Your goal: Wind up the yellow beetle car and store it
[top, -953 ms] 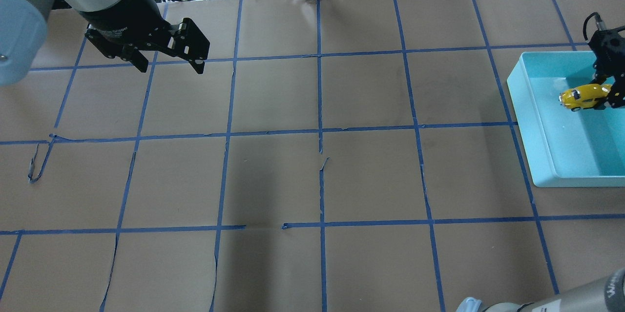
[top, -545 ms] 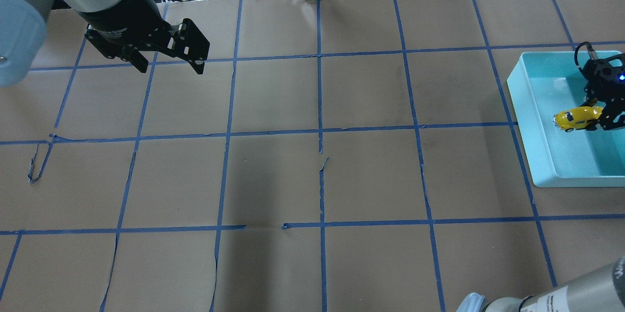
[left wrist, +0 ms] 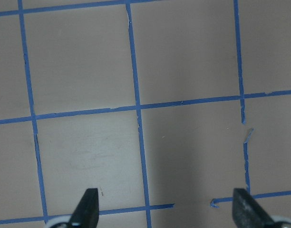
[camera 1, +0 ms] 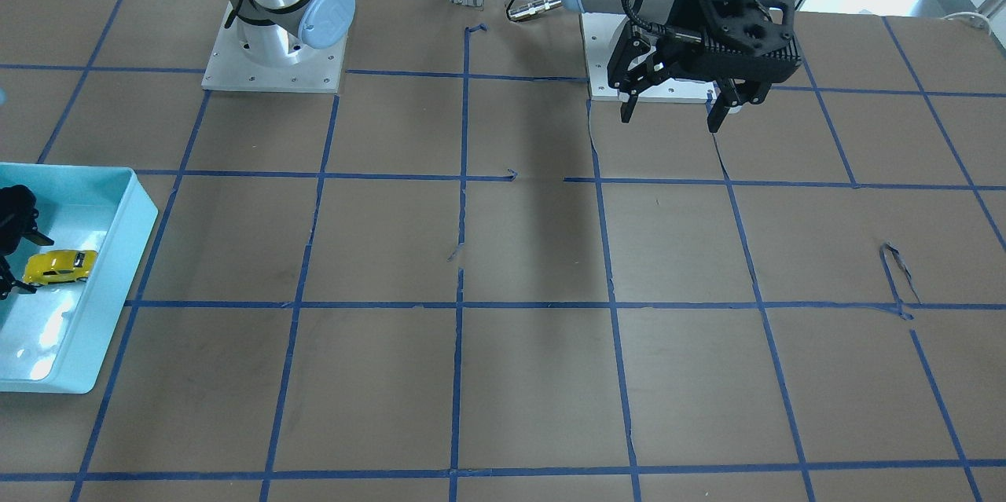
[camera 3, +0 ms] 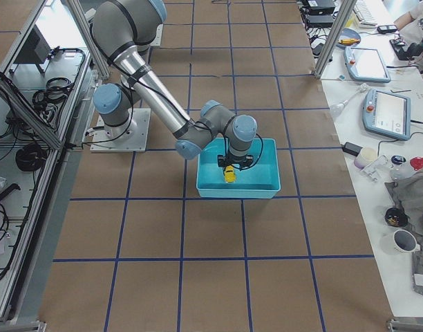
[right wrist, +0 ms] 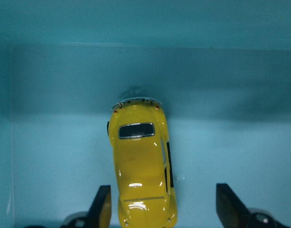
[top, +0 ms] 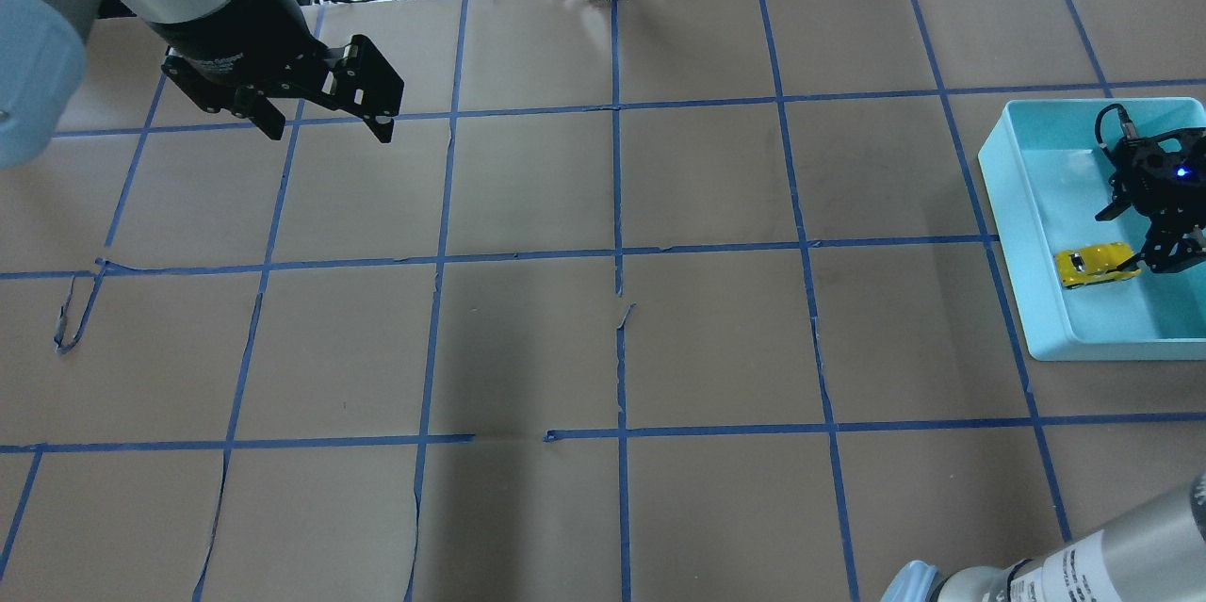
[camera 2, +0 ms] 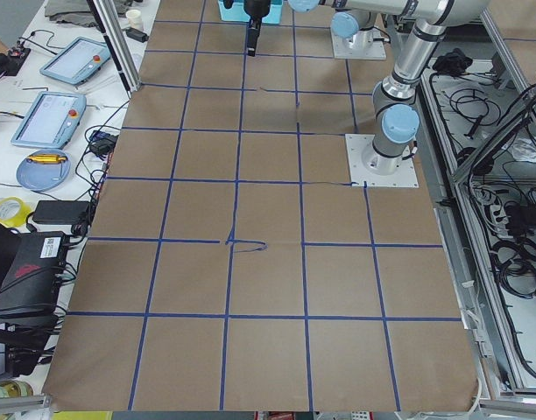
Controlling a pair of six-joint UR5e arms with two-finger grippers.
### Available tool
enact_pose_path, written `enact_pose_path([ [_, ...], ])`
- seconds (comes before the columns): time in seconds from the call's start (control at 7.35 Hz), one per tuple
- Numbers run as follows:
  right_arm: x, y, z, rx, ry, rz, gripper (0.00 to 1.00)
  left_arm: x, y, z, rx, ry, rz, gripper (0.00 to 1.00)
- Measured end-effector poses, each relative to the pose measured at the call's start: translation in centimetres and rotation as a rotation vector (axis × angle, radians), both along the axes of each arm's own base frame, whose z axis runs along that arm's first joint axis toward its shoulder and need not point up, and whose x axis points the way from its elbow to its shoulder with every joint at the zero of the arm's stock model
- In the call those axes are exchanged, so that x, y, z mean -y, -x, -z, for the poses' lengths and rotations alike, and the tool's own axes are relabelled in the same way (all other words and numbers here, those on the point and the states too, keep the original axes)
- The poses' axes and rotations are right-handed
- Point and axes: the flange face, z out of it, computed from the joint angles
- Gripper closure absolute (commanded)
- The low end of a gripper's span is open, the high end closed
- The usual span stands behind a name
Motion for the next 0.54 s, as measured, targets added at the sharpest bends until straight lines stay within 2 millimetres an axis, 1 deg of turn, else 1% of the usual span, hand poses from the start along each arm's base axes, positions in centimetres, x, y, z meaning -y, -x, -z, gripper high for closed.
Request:
enact_pose_path([
  [0.14, 0.0, -0.3, -2.0, -0.011, 0.037, 0.03, 0.0, 0.0, 0.0, 0.0, 0.0, -0.001, 0.0, 0.0],
  [0.27, -0.3, -0.9, -5.2, -0.028, 0.078, 0.127, 0.0, 0.0, 0.1, 0.0, 0.0, -0.001, 0.0, 0.0],
  [0.41, -1.0, -2.0, -8.7, -0.037, 0.098, 0.271, 0.0, 0.0, 0.1, 0.0, 0.0, -0.001, 0.001, 0.0],
  [0.54, -2.2, -3.1, -12.3, -0.036, 0.102, 0.422, 0.0, -0.1, 0.1, 0.0, 0.001, 0.0, 0.001, 0.0],
])
